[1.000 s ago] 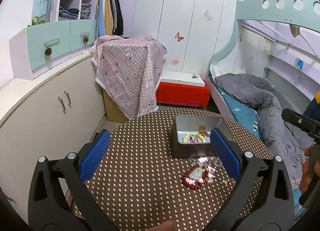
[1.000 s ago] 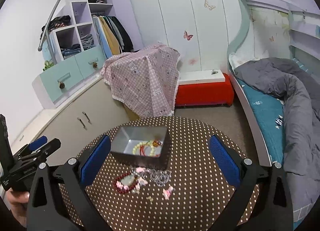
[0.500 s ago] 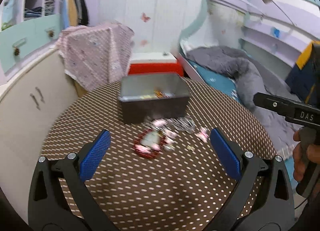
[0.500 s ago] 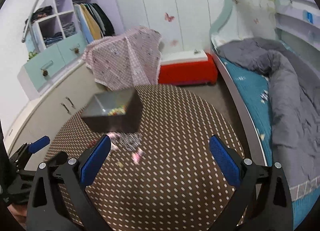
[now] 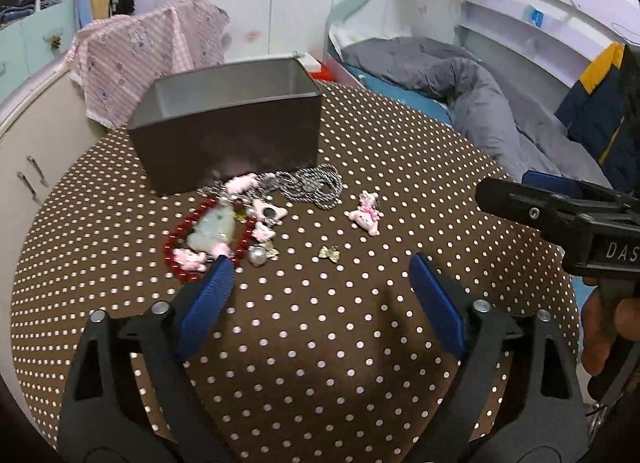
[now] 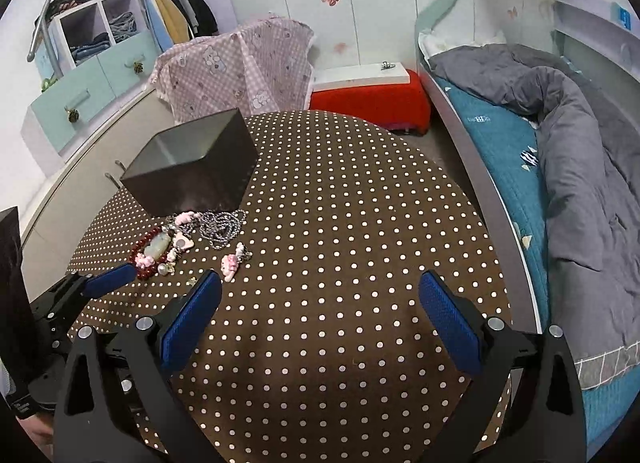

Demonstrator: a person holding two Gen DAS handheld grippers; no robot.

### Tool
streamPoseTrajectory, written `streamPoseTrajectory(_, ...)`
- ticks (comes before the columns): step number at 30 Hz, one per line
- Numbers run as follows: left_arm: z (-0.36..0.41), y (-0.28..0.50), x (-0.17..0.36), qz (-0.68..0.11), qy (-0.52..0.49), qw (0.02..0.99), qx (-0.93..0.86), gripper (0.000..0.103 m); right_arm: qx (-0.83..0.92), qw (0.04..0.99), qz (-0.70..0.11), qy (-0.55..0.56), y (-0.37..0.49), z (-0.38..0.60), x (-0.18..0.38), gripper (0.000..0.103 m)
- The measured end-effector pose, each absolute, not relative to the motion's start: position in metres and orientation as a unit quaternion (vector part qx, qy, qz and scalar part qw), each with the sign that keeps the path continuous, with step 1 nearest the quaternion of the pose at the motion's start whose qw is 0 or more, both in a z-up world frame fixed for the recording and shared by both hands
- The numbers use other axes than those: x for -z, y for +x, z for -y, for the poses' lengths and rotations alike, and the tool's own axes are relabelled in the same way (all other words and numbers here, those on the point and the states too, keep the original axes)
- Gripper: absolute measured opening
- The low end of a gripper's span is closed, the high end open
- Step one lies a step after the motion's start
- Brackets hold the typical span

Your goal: Organize jewelry

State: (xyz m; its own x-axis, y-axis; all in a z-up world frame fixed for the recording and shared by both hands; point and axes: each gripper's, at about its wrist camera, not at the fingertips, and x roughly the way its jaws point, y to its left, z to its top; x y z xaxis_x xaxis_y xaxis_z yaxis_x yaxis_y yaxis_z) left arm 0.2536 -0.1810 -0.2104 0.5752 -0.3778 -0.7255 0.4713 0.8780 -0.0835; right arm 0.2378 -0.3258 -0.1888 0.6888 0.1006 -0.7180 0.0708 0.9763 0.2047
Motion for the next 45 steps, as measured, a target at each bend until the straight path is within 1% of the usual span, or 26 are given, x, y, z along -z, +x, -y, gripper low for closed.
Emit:
streamPoseTrajectory(4,0.186,0.260,0.218,-0.411,0.060,0.874,0.251,0.072,-0.005,0.911,-0.397,0.112,0.239,0.329,0.192,0.095)
streamPoseTrajectory(5,0.188,0.263,0.220,-0.416,0.059,0.871,0.254,0.067,-0.005,0.910,-0.398,0.113,0.239,0.330,0.193,0.095)
streamPoseTrajectory(7,0.191,0.266,0.221,-0.420,0.057,0.868,0.259,0.064,-0.004,0.909,-0.400,0.113,0.239,0.331,0.195,0.095)
streamPoseTrajectory(9,0.193,0.270,0.221,-0.421,0.056,0.865,0.267,0.052,-0.004,0.908,-0.402,0.115,0.240,0.331,0.197,0.095)
streamPoseTrajectory(10,0.194,0.271,0.221,-0.421,0.057,0.864,0.270,0.049,-0.004,0.908,-0.402,0.115,0.241,0.331,0.198,0.095)
streamPoseTrajectory(11,0.194,0.272,0.221,-0.421,0.058,0.863,0.274,0.037,-0.004,0.908,-0.403,0.114,0.242,0.331,0.198,0.095)
streamPoseTrajectory(12,0.194,0.273,0.221,-0.421,0.059,0.862,0.277,0.029,-0.005,0.908,-0.403,0.114,0.242,0.331,0.198,0.095)
streamPoseTrajectory(13,0.193,0.274,0.220,-0.421,0.058,0.861,0.280,0.027,-0.005,0.908,-0.403,0.115,0.243,0.331,0.198,0.095)
streamPoseTrajectory(14,0.193,0.274,0.220,-0.422,0.053,0.858,0.286,0.021,-0.006,0.908,-0.404,0.115,0.244,0.331,0.199,0.095)
streamPoseTrajectory(31,0.205,0.275,0.219,-0.420,0.071,0.862,0.276,0.020,-0.014,0.905,-0.409,0.112,0.249,0.319,0.202,0.095)
streamPoseTrajectory(32,0.204,0.276,0.219,-0.420,0.068,0.861,0.278,0.019,-0.016,0.905,-0.411,0.111,0.250,0.318,0.203,0.095)
streamPoseTrajectory(33,0.203,0.276,0.219,-0.420,0.067,0.861,0.280,0.012,-0.016,0.905,-0.411,0.110,0.250,0.315,0.204,0.095)
streamPoseTrajectory(45,0.181,0.267,0.211,-0.404,0.074,0.878,0.247,0.012,-0.025,0.905,-0.415,0.092,0.270,0.296,0.208,0.094)
